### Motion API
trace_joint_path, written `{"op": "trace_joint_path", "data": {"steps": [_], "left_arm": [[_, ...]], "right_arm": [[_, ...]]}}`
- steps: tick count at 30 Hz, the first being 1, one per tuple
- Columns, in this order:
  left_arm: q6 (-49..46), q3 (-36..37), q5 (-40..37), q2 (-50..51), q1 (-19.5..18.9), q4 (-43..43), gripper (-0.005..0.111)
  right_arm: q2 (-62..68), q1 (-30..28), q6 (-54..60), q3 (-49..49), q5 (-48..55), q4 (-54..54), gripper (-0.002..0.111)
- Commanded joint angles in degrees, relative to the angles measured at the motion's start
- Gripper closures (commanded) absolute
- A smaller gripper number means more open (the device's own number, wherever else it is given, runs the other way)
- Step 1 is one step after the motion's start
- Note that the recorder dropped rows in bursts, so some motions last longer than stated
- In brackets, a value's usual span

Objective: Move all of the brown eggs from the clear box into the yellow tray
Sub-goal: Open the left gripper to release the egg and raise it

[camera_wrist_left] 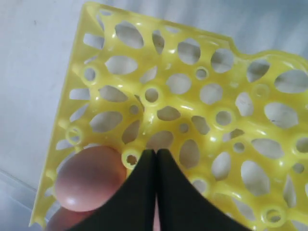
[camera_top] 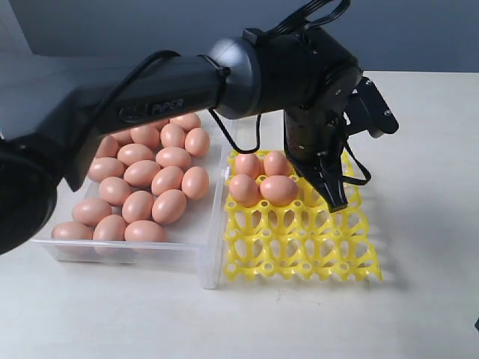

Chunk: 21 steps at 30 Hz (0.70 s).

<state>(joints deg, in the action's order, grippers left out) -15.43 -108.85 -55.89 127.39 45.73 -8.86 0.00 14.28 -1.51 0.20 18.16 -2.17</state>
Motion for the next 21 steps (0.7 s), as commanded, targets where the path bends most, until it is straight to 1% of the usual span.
{"op": "trace_joint_path", "data": {"steps": [1, 2, 4, 8, 11, 16, 21], "left_arm": [[-0.04, -0.08, -5.78, -0.94, 0.12, -1.06, 0.106], [0.13, -0.08, -7.13, -0.83, 0.12, -1.8, 0.106], [0.38, -0.08, -7.15, -0.61, 0.12, -2.65, 0.106], [-0.11, -0.08, -4.59, 0.23, 0.12, 0.22, 0.106], [-0.11, -0.08, -4.91, 2.36, 0.12, 0.96, 0.106], [0.01, -0.08, -7.25, 5.0, 0.12, -1.66, 0.106], [0.01, -0.08, -7.54, 5.89, 0.12, -2.24, 0.106]], "right_arm": [[0.0, 0.08, 0.01, -0.2, -0.69, 0.1, 0.107], [0.0, 0.08, 0.01, -0.2, -0.69, 0.1, 0.107], [0.0, 0.08, 0.01, -0.2, -0.69, 0.1, 0.107], [0.0, 0.08, 0.01, -0.2, -0.69, 0.1, 0.107], [0.0, 0.08, 0.01, -0.2, -0.69, 0.1, 0.107], [0.0, 0.08, 0.01, -0.2, -0.69, 0.1, 0.107], [0.0, 0.08, 0.01, -0.2, -0.69, 0.1, 0.107]]}}
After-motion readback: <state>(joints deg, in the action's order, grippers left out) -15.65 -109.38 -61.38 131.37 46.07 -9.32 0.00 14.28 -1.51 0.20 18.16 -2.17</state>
